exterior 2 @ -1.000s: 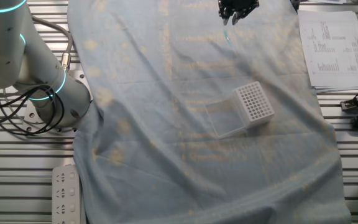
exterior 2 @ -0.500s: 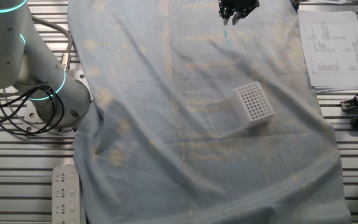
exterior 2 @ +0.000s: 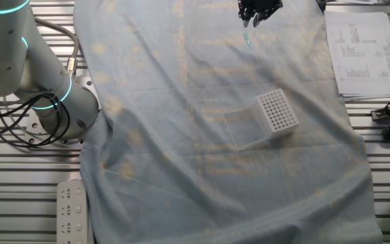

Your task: Insert a medium pipette tip into the holder for medium pipette tips

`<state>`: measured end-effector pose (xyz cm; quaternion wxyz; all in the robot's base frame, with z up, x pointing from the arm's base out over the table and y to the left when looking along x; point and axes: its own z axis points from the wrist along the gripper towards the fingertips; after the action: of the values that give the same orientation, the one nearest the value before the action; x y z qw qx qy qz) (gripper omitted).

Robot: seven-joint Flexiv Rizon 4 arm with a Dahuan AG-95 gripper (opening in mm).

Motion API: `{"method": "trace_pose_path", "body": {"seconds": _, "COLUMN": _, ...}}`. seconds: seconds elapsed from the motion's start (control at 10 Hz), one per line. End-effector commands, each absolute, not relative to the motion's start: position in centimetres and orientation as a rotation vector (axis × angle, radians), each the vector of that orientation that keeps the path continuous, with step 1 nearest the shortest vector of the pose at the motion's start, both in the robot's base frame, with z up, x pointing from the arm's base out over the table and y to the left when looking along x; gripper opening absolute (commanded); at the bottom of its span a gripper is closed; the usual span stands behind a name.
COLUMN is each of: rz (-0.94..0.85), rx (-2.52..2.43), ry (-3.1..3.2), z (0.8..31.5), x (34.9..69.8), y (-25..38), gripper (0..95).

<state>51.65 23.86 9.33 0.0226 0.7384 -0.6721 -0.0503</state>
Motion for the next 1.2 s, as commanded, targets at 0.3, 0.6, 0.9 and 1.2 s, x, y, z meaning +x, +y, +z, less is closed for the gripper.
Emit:
{"method": "trace_pose_path", "body": {"seconds": 0.3, "rz": -0.038, "rx": 2.446, "ry": -2.042, "z": 13.1, "x": 48.7, "y": 20.8, "gripper": 19.0}}
{"method": "trace_pose_path", "body": {"seconds": 0.6, "rz": -0.028, "rx": 2.448, "ry": -2.04, "z": 12.9, "x": 48.8, "y": 21.3, "gripper": 19.0}}
{"method": "trace_pose_path", "body": {"seconds": 0.9, "rz": -0.032, "rx": 2.442, "ry": -2.057, "z": 12.1, "x": 48.9, "y": 22.2, "gripper": 19.0}}
{"method": "trace_pose_path", "body": {"seconds": 1.2, "rz": -0.028, "rx": 2.442, "ry": -2.061, "z": 11.3, "x": 49.1, "y": 23.3, "gripper": 19.0}}
